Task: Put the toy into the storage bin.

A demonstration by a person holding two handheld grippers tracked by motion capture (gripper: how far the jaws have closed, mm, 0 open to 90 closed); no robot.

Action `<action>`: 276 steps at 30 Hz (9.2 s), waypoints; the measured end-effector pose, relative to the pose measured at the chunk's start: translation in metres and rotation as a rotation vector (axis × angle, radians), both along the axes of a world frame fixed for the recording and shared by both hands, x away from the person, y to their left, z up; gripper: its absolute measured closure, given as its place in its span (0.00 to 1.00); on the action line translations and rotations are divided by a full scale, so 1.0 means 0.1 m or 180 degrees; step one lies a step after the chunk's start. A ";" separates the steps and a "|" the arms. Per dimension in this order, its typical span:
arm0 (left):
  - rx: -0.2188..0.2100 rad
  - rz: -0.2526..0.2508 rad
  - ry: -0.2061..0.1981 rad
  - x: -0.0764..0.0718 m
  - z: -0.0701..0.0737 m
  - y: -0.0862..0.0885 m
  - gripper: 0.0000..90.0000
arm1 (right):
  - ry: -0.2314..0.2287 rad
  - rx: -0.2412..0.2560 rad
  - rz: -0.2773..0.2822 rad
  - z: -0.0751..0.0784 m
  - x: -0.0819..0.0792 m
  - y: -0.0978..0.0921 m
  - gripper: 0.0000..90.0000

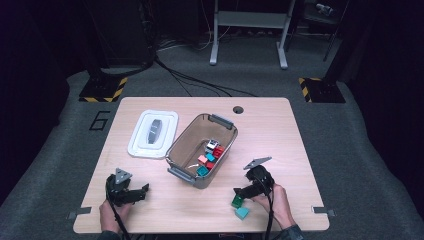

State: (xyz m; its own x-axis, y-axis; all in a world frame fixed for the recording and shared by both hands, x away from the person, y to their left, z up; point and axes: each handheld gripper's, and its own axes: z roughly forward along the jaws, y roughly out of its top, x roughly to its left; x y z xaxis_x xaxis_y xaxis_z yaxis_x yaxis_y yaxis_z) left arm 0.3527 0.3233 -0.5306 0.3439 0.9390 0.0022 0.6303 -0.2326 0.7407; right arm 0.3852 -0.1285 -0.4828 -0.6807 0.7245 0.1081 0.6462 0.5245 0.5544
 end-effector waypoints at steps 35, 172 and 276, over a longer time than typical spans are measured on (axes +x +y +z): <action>0.0003 0.0001 0.0000 0.00 0.00 0.00 0.14 | 0.0160 -0.0367 0.0176 -0.07 -0.25 0.21 0.39; -0.0002 -0.0003 0.0001 0.00 0.00 0.00 0.14 | -0.0405 0.0194 0.0085 0.78 0.22 0.13 0.06; -0.0004 0.0002 0.0005 0.00 0.00 0.00 0.14 | -0.0452 0.0533 -0.0313 0.32 0.37 -0.15 0.66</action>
